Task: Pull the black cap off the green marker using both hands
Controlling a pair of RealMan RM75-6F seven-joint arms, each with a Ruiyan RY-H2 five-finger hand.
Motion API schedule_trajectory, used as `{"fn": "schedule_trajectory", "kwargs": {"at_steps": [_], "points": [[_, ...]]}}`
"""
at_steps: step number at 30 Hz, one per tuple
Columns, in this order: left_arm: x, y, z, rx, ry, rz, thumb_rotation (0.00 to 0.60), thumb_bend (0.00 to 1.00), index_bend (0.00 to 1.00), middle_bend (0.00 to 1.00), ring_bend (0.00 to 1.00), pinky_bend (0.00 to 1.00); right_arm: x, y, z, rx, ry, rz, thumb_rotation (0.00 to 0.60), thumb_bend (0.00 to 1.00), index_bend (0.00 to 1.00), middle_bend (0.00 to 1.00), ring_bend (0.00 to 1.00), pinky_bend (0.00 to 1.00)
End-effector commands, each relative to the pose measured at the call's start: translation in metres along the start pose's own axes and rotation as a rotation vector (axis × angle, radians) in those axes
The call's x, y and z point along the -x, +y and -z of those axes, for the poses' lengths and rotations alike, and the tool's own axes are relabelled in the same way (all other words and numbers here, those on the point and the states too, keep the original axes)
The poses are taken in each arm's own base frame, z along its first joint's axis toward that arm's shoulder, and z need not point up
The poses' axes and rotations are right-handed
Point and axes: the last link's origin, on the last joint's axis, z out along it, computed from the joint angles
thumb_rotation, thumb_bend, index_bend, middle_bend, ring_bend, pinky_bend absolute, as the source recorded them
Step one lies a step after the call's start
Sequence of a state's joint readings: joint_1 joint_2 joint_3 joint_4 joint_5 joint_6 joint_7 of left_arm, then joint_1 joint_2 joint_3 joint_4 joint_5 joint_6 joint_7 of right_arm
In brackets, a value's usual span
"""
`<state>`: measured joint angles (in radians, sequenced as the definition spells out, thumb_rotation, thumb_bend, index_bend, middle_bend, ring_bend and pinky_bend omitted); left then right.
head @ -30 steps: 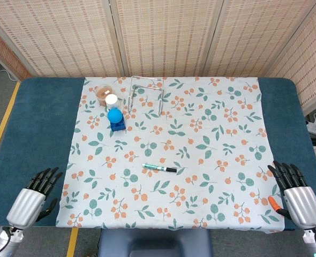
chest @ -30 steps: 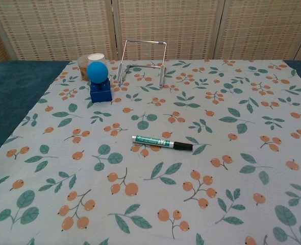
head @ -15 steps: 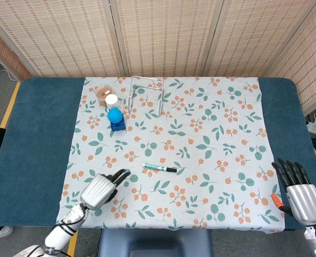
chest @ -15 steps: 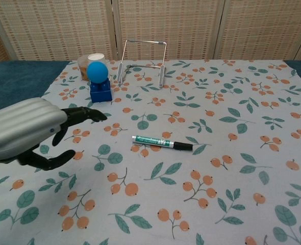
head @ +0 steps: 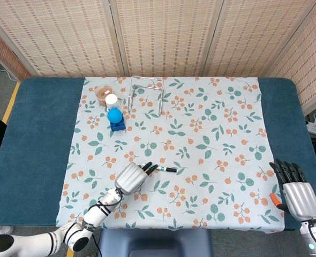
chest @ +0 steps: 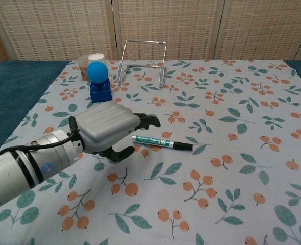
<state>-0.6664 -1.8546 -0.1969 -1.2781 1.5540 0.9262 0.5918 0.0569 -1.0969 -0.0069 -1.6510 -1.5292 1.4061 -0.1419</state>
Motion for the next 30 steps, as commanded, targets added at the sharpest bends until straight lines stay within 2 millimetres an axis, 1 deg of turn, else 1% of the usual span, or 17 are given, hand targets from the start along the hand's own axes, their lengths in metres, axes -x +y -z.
{"fn": "schedule_trajectory", "kwargs": {"at_steps": [1,4,5,7,13,17,25,30], "points": [[0.001,0.003,-0.008,0.003,-0.004,-0.006,0.600,0.45,0.18,0.25,0.69,0.83,0.001,0.000,-0.001,0.001,-0.002,0.001,0.600,0.21,0.00,0.00,0.00,0.00],[0.004,0.009,-0.018,0.021,-0.002,-0.028,0.600,0.45,0.23,0.28,0.72,0.84,0.003,0.001,-0.003,0.010,-0.019,0.002,0.600,0.21,0.00,0.00,0.00,0.00],[0.008,0.010,-0.022,0.027,-0.006,-0.058,0.600,0.45,0.25,0.28,0.72,0.84,0.003,0.002,-0.003,0.015,-0.020,0.001,0.600,0.21,0.00,0.00,0.00,0.00],[0.014,0.011,-0.029,0.019,-0.004,-0.084,0.600,0.45,0.25,0.29,0.72,0.84,0.002,0.003,-0.004,0.019,-0.021,-0.001,0.600,0.21,0.00,0.00,0.00,0.00],[0.026,0.012,-0.036,0.019,-0.017,-0.115,0.600,0.45,0.26,0.29,0.72,0.84,0.001,0.005,-0.006,0.026,-0.024,-0.005,0.600,0.21,0.00,0.00,0.00,0.00],[0.029,0.012,-0.039,0.011,-0.021,-0.122,0.600,0.45,0.26,0.30,0.72,0.84,0.000,0.005,-0.005,0.025,-0.020,-0.006,0.600,0.21,0.00,0.00,0.00,0.00],[0.028,0.006,-0.040,-0.005,0.008,-0.138,0.600,0.45,0.30,0.36,0.72,0.85,0.001,0.005,-0.005,0.027,-0.027,-0.004,0.600,0.21,0.00,0.00,0.00,0.00],[0.031,0.003,-0.039,-0.010,0.001,-0.163,0.600,0.45,0.36,0.42,0.73,0.86,0.001,0.005,-0.005,0.026,-0.025,-0.001,0.600,0.21,0.00,0.00,0.00,0.00]]}}
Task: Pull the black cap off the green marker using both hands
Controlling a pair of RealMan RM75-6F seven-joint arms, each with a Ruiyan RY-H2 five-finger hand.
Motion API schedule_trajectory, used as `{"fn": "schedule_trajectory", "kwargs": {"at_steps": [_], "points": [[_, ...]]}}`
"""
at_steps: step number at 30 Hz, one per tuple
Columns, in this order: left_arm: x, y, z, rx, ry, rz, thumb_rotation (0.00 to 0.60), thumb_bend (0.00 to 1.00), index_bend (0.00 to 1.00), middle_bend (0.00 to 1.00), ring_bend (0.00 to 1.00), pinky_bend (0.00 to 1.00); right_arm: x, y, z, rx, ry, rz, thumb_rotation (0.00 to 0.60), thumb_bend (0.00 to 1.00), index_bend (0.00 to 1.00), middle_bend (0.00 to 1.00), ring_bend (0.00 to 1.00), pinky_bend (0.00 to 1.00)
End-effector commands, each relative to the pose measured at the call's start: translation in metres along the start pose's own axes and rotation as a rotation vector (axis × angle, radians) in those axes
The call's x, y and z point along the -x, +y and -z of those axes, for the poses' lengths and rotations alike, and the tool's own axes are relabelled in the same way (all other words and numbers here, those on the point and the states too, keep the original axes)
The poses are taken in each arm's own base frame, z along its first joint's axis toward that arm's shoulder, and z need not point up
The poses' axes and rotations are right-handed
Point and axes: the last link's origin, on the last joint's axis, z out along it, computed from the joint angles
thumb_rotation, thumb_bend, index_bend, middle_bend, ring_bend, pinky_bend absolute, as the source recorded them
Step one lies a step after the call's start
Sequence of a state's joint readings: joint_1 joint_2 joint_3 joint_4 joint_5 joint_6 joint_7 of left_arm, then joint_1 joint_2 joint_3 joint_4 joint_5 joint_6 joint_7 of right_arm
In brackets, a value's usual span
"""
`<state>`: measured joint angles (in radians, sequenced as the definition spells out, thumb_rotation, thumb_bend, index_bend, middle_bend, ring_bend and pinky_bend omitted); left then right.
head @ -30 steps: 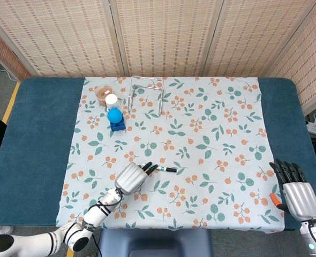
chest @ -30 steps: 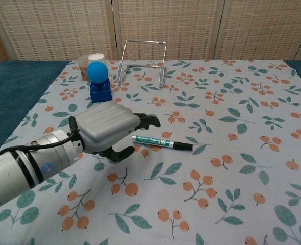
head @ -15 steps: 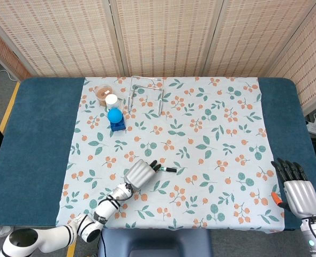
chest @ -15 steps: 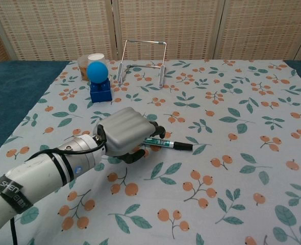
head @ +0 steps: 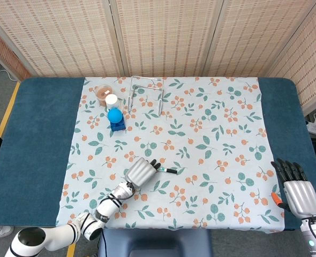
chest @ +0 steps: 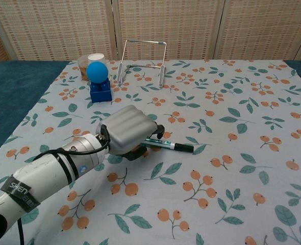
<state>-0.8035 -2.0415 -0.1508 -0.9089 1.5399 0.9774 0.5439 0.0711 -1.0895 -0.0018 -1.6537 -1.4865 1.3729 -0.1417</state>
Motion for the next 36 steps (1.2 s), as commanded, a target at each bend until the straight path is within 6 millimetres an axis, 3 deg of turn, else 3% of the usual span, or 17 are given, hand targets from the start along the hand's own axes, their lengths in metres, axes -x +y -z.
{"fn": "schedule_trajectory", "kwargs": {"at_steps": [1,7,16,24,28,36], "points": [[0.004,0.000,0.000,-0.001,-0.012,-0.020,0.600,0.45,0.36,0.42,0.73,0.86,0.000,0.000,0.000,0.000,0.002,0.000,0.600,0.21,0.00,0.00,0.00,0.00],[0.006,0.002,0.001,-0.001,-0.014,-0.044,0.600,0.45,0.41,0.48,0.73,0.86,0.000,0.000,0.000,0.003,0.008,-0.001,0.600,0.21,0.00,0.00,0.00,0.00],[0.003,0.001,0.002,-0.006,0.024,-0.038,0.600,0.45,0.58,0.67,0.76,0.88,0.002,0.000,-0.001,0.003,0.001,0.000,0.600,0.21,0.00,0.00,0.00,0.00],[-0.004,0.002,0.006,0.002,0.093,-0.019,0.600,0.46,0.83,0.90,0.80,0.93,0.010,-0.015,-0.007,-0.060,0.039,-0.027,0.600,0.21,0.00,0.00,0.00,0.00],[-0.006,0.006,0.012,0.005,0.112,-0.049,0.600,0.48,0.91,0.98,0.82,0.94,0.022,-0.051,-0.022,-0.143,0.070,-0.107,0.600,0.21,0.00,0.00,0.00,0.00],[-0.018,0.002,0.024,-0.058,0.114,-0.111,0.600,0.48,0.93,1.00,0.82,0.94,0.041,-0.137,-0.043,-0.344,0.033,-0.143,0.600,0.21,0.11,0.00,0.00,0.00]]}}
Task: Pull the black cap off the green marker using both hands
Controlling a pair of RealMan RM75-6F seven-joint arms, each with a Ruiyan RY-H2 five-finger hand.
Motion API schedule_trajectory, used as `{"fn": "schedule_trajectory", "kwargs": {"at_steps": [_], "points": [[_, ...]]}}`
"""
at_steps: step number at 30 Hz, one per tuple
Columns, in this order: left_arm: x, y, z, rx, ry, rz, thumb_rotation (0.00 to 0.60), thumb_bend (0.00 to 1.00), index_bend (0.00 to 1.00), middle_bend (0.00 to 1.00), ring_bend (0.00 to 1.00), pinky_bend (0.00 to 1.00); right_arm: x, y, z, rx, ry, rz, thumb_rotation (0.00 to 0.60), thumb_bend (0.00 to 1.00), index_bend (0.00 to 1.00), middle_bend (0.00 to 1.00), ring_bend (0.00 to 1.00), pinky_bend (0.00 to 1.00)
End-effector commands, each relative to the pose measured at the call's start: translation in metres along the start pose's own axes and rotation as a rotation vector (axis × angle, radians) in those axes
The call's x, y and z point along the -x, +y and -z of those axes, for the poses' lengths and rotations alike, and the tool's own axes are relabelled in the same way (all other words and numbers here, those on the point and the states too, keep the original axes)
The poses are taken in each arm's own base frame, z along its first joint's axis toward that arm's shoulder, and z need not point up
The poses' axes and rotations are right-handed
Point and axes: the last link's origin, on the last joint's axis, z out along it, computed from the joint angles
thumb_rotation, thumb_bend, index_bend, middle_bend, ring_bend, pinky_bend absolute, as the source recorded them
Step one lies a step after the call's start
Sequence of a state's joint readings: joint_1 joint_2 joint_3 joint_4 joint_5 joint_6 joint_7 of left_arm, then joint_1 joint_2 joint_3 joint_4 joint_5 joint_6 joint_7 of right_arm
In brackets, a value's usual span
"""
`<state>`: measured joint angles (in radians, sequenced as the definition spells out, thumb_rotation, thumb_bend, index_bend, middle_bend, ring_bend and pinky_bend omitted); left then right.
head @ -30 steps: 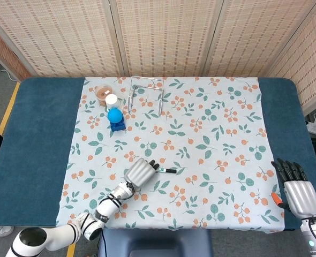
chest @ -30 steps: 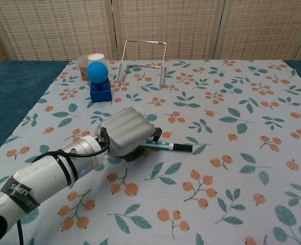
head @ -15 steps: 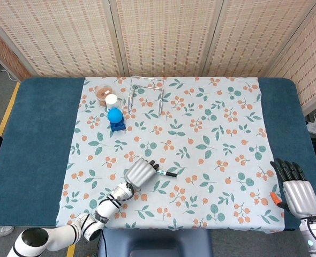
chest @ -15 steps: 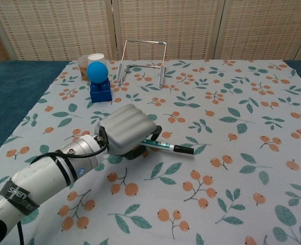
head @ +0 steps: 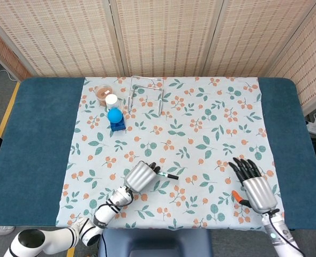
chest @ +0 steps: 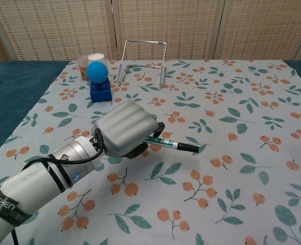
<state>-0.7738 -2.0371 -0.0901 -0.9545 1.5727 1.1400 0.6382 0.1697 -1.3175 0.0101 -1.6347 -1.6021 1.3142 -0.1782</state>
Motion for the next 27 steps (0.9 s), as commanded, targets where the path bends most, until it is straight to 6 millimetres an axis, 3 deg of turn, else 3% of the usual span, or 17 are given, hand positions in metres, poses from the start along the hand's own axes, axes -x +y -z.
{"fn": "schedule_trajectory", "kwargs": {"at_steps": [1,8,16,21,27], "points": [[-0.006,-0.009,0.009,-0.054,-0.015,-0.046,0.600,0.48,0.93,1.00,0.82,0.94,0.015,-0.049,-0.027,-0.099,0.028,-0.034,0.600,0.21,0.12,0.00,0.00,0.00],[-0.020,-0.024,0.021,-0.107,-0.042,-0.069,0.600,0.48,0.93,1.00,0.82,0.94,0.029,-0.090,-0.054,-0.104,0.040,-0.086,0.600,0.21,0.21,0.00,0.00,0.00],[-0.035,-0.027,0.028,-0.114,-0.051,-0.050,0.600,0.48,0.93,1.00,0.82,0.94,0.045,-0.132,-0.086,-0.122,0.050,-0.103,0.600,0.21,0.34,0.00,0.00,0.00],[-0.039,-0.023,0.032,-0.108,-0.053,-0.036,0.600,0.48,0.93,1.00,0.82,0.94,0.053,-0.151,-0.098,-0.131,0.062,-0.104,0.600,0.21,0.39,0.00,0.00,0.00],[-0.042,-0.018,0.034,-0.103,-0.058,-0.006,0.600,0.48,0.93,1.00,0.82,0.94,0.058,-0.159,-0.104,-0.137,0.082,-0.117,0.600,0.21,0.41,0.00,0.00,0.00]]}}
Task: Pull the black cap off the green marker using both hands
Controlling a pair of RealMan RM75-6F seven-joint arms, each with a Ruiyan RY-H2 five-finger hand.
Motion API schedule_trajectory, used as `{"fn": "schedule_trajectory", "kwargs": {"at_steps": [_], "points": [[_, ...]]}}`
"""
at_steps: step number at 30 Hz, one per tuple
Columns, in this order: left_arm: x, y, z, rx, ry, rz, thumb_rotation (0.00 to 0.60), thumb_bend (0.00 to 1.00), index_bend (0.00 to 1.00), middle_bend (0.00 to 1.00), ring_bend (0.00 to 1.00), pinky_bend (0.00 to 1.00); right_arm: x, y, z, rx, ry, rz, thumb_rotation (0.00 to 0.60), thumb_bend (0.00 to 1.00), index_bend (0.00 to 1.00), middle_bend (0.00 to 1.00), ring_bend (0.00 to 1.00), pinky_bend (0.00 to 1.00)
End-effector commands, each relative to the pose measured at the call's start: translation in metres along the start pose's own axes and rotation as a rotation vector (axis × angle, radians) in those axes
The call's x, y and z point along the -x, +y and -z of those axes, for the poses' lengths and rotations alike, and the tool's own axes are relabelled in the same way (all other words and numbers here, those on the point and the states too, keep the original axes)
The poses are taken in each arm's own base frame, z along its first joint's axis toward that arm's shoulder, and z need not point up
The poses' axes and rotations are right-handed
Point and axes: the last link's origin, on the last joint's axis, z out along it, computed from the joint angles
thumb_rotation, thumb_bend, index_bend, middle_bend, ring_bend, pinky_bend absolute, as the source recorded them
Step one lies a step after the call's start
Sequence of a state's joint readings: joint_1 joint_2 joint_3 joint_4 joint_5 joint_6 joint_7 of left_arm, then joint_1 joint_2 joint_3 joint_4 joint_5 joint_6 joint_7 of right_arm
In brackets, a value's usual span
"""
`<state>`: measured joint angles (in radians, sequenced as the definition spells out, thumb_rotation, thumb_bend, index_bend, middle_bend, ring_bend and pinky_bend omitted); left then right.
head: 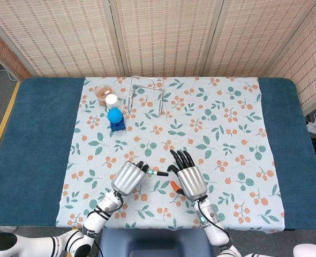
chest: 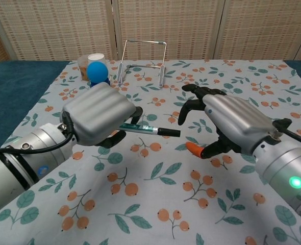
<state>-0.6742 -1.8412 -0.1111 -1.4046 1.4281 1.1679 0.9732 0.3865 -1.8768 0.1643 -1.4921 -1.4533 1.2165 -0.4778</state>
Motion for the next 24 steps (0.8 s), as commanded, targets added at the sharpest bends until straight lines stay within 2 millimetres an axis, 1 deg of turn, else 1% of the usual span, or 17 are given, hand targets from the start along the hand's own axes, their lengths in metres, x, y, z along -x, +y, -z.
{"fn": "schedule_trajectory", "kwargs": {"at_steps": [1,10,24], "points": [[-0.002,0.002,0.000,0.001,0.000,0.013,0.600,0.48,0.92,1.00,0.82,0.94,0.003,-0.002,-0.003,-0.002,0.005,-0.011,0.600,0.21,0.41,0.00,0.00,0.00],[-0.002,0.009,0.000,0.014,-0.003,0.012,0.600,0.48,0.92,1.00,0.82,0.94,0.007,-0.009,-0.006,-0.012,0.003,-0.040,0.600,0.21,0.45,0.00,0.00,0.00],[-0.006,0.014,0.005,0.034,0.004,0.018,0.600,0.48,0.92,1.00,0.82,0.94,0.009,-0.010,-0.007,-0.009,-0.002,-0.048,0.600,0.21,0.49,0.00,0.00,0.00]]}}
